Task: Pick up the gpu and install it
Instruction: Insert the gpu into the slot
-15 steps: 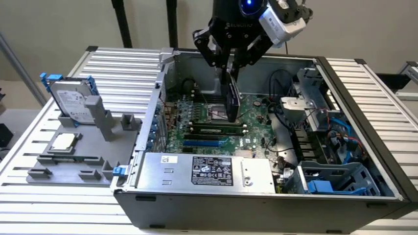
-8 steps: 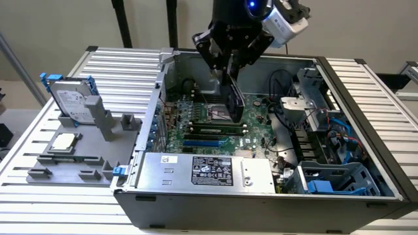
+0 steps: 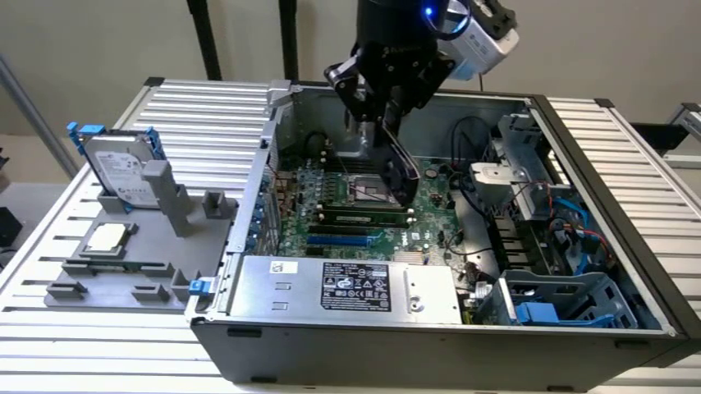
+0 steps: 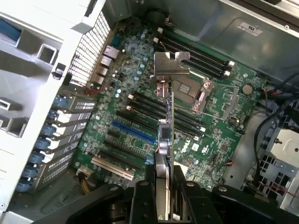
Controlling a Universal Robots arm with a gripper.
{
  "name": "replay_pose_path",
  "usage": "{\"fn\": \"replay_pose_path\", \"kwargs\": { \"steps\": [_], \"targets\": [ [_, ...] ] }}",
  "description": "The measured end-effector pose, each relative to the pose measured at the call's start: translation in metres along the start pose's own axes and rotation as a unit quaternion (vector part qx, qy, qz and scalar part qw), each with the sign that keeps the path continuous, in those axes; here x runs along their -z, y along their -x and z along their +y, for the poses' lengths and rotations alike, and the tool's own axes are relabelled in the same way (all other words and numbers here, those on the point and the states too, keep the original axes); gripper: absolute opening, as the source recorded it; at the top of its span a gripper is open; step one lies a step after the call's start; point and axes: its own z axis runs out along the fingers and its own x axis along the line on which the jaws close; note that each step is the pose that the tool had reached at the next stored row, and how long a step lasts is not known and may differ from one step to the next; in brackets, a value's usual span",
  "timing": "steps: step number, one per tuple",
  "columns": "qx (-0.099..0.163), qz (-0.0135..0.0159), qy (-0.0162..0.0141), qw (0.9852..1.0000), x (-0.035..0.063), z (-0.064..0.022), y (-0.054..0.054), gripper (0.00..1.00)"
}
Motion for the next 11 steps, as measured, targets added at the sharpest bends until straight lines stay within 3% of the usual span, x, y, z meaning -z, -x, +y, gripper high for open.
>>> {"fn": "replay_pose_path", "kwargs": {
  "steps": [6,11],
  "targets": [
    [0.055,-0.0042,-0.0016,0.9985,-0.0033,-0.0001,-0.0001,0.00],
    [0.101,-0.0079,-0.0029,0.9948,-0.0061,-0.0002,-0.0001,0.00]
  ]
}}
